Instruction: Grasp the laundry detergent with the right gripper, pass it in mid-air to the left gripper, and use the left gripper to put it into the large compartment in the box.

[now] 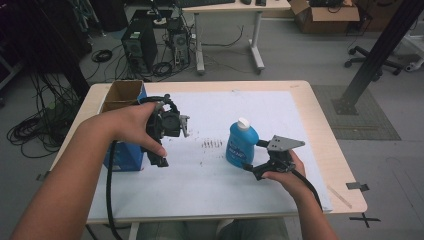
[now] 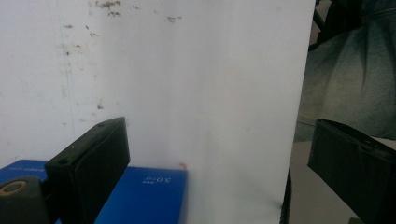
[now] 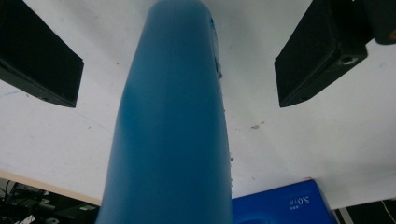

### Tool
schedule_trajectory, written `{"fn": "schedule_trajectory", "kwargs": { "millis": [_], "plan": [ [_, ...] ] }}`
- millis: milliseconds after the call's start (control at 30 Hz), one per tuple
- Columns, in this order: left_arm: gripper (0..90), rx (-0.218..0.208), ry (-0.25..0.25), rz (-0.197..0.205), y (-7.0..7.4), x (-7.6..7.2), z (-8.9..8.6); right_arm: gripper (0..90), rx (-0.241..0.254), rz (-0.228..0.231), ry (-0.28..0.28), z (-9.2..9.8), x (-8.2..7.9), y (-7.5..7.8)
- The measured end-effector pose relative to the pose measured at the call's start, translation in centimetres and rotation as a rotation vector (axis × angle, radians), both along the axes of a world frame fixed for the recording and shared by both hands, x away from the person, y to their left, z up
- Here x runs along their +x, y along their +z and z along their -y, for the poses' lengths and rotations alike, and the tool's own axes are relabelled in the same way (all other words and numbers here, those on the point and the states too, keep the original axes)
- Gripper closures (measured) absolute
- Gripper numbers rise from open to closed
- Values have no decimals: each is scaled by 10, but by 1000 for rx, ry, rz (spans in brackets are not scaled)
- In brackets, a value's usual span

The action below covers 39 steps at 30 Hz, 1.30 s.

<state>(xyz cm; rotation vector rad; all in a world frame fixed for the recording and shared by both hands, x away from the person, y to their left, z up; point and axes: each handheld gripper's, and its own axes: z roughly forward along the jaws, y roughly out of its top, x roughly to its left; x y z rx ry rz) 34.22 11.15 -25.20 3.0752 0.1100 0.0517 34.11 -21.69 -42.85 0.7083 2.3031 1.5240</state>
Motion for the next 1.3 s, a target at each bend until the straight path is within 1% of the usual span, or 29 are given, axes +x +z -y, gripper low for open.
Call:
{"fn": "schedule_trajectory", "kwargs": {
  "millis": [200, 267, 333, 567, 800, 1133, 1300],
  "plan": [
    [56, -2, 6, 0, 0, -1, -2, 4, 44, 16, -31, -5, 2, -5],
    [56, 0, 7, -1, 0, -1, -3, 4, 52, 19, -43, -7, 2, -7],
    [56, 1, 7, -1, 1, -2, -4, 2, 60, 28, -80, -9, 3, -9],
    [56, -9, 17, -1, 3, -3, -8, 0, 85, 35, -94, -13, 3, -15],
    [56, -10, 3, -2, 2, -4, -7, 1, 116, 41, -117, -20, 5, -21],
    [57, -17, -1, -2, 3, -5, -7, 0, 143, 57, -129, -26, 6, -24],
    [57, -21, -7, -2, 3, -5, -7, 8, 142, 65, -138, -28, 6, -25]
  ]
}}
